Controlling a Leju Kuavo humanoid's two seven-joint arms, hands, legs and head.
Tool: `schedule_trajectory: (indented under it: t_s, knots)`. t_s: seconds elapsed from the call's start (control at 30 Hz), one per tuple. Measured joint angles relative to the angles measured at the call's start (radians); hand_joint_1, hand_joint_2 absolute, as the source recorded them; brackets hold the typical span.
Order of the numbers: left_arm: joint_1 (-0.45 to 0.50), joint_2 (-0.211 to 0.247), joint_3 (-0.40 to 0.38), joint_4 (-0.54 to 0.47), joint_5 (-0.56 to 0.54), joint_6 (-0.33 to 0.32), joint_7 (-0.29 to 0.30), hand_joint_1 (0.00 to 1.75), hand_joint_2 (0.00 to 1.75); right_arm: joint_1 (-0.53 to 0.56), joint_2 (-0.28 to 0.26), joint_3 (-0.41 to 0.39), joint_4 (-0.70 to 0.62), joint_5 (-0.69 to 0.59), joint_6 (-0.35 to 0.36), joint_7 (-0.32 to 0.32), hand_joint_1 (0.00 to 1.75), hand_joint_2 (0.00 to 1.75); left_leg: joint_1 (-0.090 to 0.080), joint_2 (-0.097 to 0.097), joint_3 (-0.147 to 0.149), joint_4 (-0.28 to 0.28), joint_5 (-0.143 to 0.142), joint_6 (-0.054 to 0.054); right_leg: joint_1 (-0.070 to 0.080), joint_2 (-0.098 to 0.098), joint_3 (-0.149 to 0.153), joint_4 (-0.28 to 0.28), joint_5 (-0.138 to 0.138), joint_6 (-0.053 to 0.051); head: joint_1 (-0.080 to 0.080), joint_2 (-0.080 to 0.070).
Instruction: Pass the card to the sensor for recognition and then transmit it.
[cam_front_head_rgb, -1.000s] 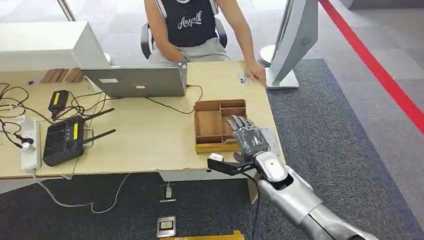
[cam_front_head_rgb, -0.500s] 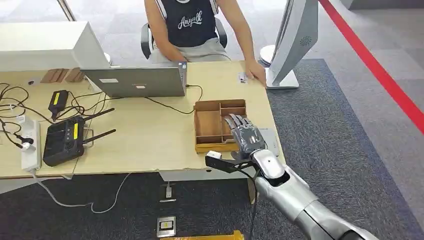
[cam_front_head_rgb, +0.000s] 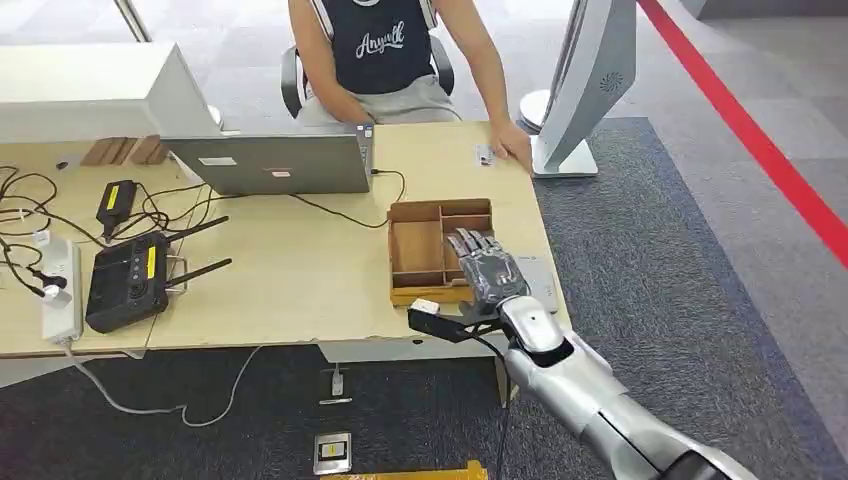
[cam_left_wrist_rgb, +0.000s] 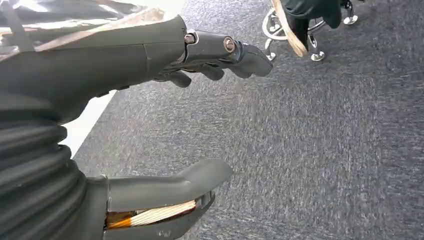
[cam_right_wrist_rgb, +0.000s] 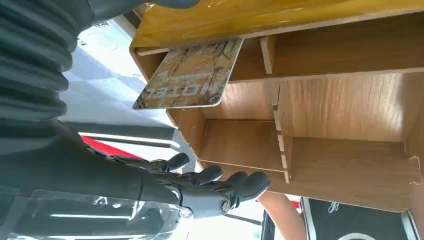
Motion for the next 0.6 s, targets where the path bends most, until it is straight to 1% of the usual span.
schedule_trajectory:
  t_s: [0.23,0.6]
  knots:
    - [-0.001,0.0,0.012,0.001,-0.012,0.0,0.003,0.0,1.75,-0.013,0.005,0.0,0.038,-0.014,-0.027,-0.003,0.0,1.75,0.0,0.0,0.0,0.0,0.0,0.0,0.0,0.0,0.0,0.0,0.0,0.0,0.0,0.0]
    - [-0.001,0.0,0.017,0.003,-0.027,0.0,0.003,0.0,1.75,-0.022,0.006,-0.003,0.076,-0.028,-0.043,0.005,0.0,1.75,0.0,0.0,0.0,0.0,0.0,0.0,0.0,0.0,0.0,0.0,0.0,0.0,0.0,0.0]
